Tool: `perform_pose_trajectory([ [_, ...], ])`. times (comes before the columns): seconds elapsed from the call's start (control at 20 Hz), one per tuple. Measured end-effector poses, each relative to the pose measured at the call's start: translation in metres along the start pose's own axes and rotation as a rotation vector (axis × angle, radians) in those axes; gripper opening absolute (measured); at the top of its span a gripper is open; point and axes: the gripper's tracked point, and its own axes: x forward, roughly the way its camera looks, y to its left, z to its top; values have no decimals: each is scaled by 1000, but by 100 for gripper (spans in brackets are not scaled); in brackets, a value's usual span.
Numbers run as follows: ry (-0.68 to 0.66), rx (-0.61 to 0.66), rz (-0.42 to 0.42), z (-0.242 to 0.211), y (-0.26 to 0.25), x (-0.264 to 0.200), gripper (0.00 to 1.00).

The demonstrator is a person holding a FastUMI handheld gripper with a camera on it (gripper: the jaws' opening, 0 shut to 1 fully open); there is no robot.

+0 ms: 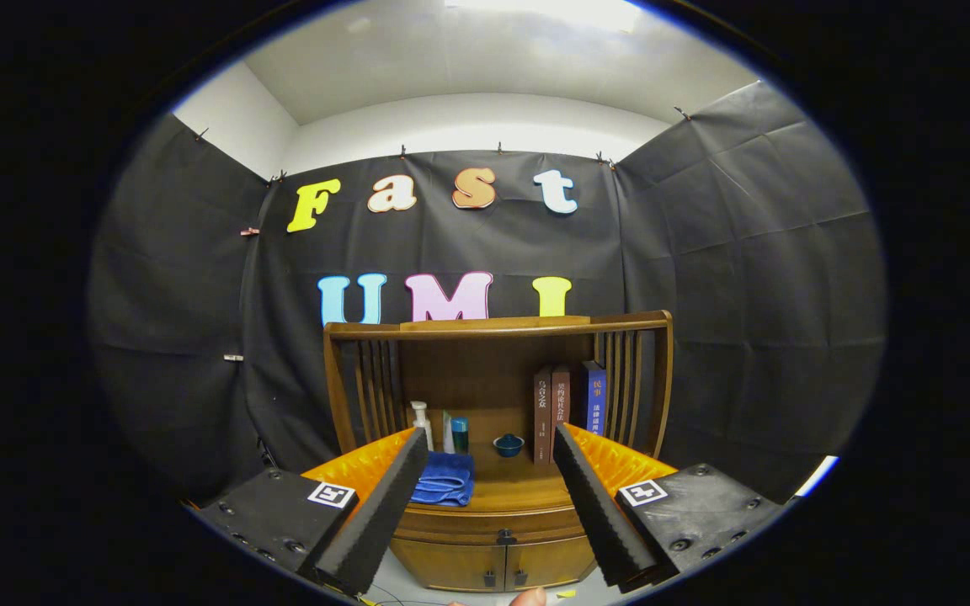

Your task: Pull open the drawer, take out the items inside it, and place them on the countertop above the cabinet.

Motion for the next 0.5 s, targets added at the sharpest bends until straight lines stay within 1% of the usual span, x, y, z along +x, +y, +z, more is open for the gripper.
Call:
perform_pose_trajectory([
  [0.1, -10, 3, -5, 0, -1, -1, 98],
  [0.2, -11, -2, 8, -6, 3, -2, 98],
  [0.4, -41, 3, 21, -24, 7, -2, 98],
  [0.5, -50, -13, 19, -42, 7, 3, 98],
])
